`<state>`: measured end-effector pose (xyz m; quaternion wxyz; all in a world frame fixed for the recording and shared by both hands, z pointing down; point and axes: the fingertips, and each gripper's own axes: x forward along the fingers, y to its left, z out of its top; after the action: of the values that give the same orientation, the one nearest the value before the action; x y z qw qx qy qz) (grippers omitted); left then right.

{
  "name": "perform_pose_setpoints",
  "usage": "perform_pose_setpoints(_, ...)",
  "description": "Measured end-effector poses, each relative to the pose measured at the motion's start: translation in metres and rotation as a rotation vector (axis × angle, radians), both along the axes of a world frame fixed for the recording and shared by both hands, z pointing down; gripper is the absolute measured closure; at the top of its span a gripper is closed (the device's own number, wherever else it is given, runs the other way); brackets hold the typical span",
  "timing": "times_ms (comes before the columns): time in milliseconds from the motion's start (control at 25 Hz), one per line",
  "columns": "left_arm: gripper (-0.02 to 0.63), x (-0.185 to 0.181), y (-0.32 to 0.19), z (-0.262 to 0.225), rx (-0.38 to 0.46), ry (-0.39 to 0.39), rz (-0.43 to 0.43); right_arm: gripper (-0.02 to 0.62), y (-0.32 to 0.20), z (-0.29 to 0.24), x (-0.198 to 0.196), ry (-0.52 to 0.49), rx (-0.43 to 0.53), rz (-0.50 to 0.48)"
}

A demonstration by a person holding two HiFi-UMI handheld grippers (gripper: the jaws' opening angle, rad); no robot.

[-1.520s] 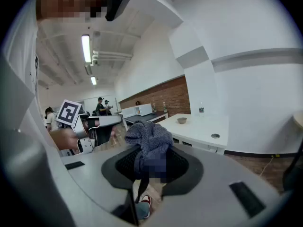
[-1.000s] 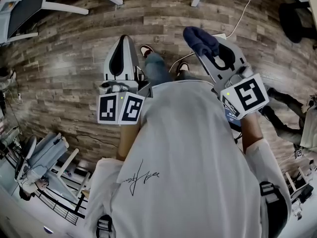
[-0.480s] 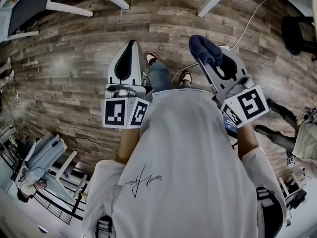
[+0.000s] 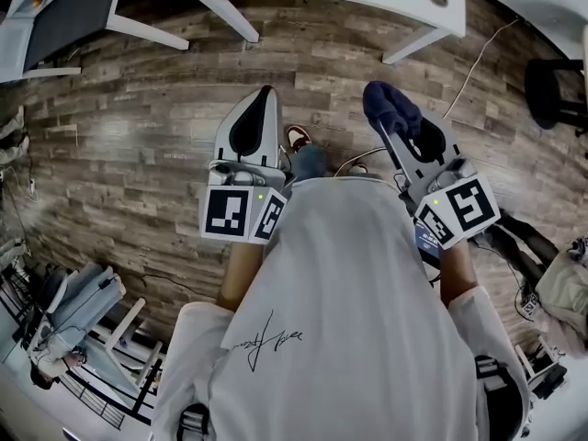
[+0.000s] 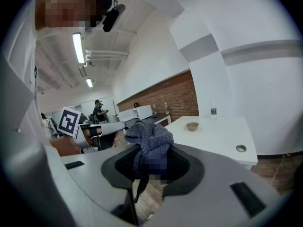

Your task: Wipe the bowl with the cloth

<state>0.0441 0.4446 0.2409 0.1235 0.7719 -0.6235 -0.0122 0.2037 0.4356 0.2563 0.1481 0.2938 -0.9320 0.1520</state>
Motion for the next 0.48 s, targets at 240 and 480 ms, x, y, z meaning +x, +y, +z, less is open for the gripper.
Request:
perform_pose_setpoints(240, 0.611, -0.034, -0.017, 0.002, -0.006, -0.019, 0.031, 0.489, -0.02, -0.004, -0.042, 0.02, 0.014, 0.036)
perform_pose_setpoints(480, 0.611, -0.062, -0.03, 0.002, -0.015, -0.002, 0.024, 0.489, -0.038, -0.013, -0.062, 0.052, 0.07, 0.087)
